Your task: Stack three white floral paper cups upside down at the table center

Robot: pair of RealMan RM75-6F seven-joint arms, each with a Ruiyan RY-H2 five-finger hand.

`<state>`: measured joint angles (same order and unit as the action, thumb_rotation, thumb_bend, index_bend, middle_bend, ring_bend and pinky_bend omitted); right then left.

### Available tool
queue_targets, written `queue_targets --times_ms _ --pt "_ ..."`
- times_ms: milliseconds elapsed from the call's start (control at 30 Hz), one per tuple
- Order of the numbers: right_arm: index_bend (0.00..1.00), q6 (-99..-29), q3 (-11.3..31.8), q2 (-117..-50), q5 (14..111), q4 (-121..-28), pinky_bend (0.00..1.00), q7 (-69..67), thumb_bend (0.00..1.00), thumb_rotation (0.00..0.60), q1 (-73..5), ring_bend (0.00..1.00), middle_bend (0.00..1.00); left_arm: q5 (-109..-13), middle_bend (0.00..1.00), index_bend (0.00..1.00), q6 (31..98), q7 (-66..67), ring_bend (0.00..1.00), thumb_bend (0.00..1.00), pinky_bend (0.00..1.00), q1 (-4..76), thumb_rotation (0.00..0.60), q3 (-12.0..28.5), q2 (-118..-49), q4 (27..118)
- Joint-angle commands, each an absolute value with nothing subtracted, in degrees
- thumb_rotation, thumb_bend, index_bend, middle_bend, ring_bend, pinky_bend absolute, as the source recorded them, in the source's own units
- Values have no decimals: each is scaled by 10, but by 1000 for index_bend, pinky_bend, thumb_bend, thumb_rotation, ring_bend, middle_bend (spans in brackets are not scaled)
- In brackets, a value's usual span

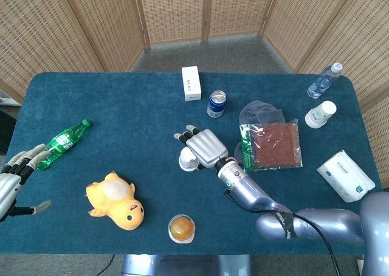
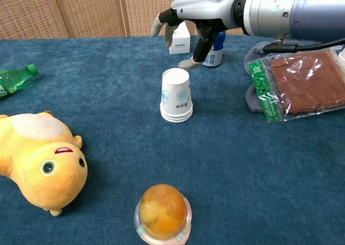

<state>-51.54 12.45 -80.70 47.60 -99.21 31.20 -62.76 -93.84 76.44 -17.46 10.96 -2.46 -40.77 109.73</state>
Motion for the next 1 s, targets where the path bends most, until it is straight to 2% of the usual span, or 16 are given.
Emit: queue_targets --times_ms 33,133,367,700,1000 --pt "147 -531 123 -796 487 -1005 586 308 384 600 -619 114 276 -939 0 0 764 -175 0 225 45 110 600 -25 -408 1097" --pt "146 -557 115 -777 514 -1025 558 295 383 600 -595 89 251 -939 0 0 765 -175 0 225 45 110 600 -25 -408 1097" --pt "138 -642 71 -730 638 -1020 370 206 375 600 -499 0 163 -945 0 0 770 -160 0 225 45 106 600 -26 -413 1100" --pt "143 -713 25 -659 774 -981 372 39 366 600 -391 0 162 -946 0 0 766 -120 0 226 45 105 600 -28 -427 1111" --pt "152 -754 -1 -651 849 -904 387 -79 342 600 -328 0 174 -946 0 0 758 -86 0 225 46 105 600 -31 -438 1122"
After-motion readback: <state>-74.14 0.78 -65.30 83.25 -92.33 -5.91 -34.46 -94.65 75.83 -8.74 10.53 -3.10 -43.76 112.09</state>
